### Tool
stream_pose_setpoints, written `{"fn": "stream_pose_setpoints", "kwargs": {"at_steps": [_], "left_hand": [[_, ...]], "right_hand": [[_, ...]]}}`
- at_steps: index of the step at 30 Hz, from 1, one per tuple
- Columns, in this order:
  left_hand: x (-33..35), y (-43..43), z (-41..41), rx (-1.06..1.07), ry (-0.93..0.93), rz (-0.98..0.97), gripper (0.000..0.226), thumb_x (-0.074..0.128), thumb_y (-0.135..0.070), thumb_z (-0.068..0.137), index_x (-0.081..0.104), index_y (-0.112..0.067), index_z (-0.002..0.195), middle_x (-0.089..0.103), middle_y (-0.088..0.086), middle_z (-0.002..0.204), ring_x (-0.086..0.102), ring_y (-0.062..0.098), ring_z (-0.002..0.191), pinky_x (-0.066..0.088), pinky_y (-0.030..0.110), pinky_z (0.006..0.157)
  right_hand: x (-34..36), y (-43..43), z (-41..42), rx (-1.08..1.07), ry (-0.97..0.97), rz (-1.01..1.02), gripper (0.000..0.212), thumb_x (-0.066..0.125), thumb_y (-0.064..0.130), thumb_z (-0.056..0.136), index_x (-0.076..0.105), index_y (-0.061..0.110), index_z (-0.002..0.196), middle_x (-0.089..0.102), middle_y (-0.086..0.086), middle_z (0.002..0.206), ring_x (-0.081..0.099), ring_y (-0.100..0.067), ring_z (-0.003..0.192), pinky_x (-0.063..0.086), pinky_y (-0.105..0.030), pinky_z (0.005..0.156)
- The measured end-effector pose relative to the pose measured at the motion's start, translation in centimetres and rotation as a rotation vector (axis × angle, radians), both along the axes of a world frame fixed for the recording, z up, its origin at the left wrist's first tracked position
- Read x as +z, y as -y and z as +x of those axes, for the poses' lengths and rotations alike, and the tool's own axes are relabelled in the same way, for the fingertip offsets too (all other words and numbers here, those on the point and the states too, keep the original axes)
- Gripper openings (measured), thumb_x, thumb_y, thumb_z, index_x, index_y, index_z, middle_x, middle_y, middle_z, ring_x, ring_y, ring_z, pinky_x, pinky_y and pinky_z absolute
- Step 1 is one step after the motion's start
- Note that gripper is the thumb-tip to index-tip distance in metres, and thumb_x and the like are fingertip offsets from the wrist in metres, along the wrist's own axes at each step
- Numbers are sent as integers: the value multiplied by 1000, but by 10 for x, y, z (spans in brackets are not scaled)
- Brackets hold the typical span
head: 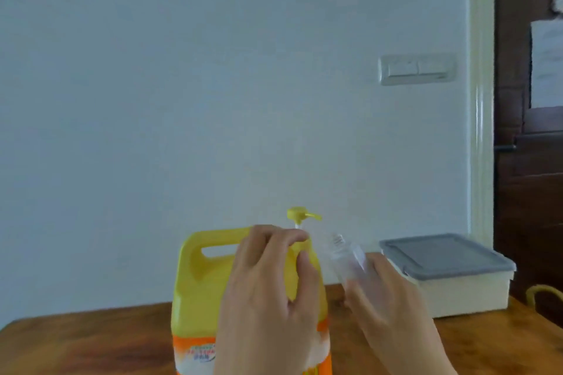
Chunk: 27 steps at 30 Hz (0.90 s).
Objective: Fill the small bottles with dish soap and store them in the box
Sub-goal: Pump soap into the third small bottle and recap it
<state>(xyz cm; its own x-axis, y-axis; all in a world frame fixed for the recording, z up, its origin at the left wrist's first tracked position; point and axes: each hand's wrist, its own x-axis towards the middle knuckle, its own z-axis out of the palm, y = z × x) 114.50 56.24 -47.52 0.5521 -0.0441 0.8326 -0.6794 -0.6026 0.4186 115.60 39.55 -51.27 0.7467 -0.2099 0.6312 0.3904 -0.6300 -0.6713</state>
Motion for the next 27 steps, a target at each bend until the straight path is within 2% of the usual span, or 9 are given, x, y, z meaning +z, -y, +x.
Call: {"fn": "stream_pose_setpoints", "kwargs": {"at_steps": [2,4,6,7,9,12,17,21,27], "left_hand": [[13,1,5,26,100,-32,39,54,-17,86,58,-34,121,50,-24,118,52,3,110,37,5,87],[12,9,18,45,79,-14,61,54,-14,86,39,-30,143,36,-25,140,37,-1,131,26,4,101],[8,20,31,77,22,94,79,53,-19,87,10,-38,149,11,-31,152,14,-8,141,11,6,108],[6,24,34,81,14,126,81,51,-22,84,6,-40,149,4,-33,152,10,-10,141,7,8,108],[8,28,41,92,17,159,80,49,-24,76,21,-35,150,14,-31,152,22,-8,139,8,11,106],[10,27,48,103,14,164,73,51,-20,73,41,-29,145,35,-27,145,36,-3,134,16,12,103],[4,31,47,110,96,148,66,36,-19,74,51,-17,139,48,-12,141,43,11,131,31,24,106],[5,31,47,157,142,162,67,34,-16,69,57,-9,132,56,-5,135,48,21,125,42,37,102],[4,45,40,252,16,156,61,41,-23,59,69,-15,113,65,-9,118,60,19,101,38,29,82]], "right_hand": [[12,-1,8,-34,40,-52,22,56,41,83,44,26,73,62,6,63,58,-2,55,46,-19,57],[21,-4,14,-32,68,-41,21,55,41,82,47,22,76,63,1,64,60,-4,55,45,-20,57],[27,-7,15,-12,118,9,38,50,58,80,52,21,81,64,0,69,60,-4,59,46,-18,60],[28,-8,15,-16,135,26,47,46,67,76,54,21,82,64,2,69,60,-4,58,46,-16,61],[33,-7,14,-10,95,41,47,46,69,74,53,23,78,62,11,64,58,-1,57,44,-13,62],[28,-3,19,-9,33,-32,31,49,56,79,47,26,73,56,26,63,56,4,63,43,-12,60],[29,-8,21,108,136,-31,45,40,70,73,44,26,80,52,8,58,52,-4,52,40,-13,53],[28,-9,24,114,173,-59,48,40,73,72,46,27,82,55,10,63,54,-5,55,39,-13,53],[28,2,23,113,57,-85,54,34,77,70,49,26,79,57,14,63,54,-3,57,40,-17,58]]}}
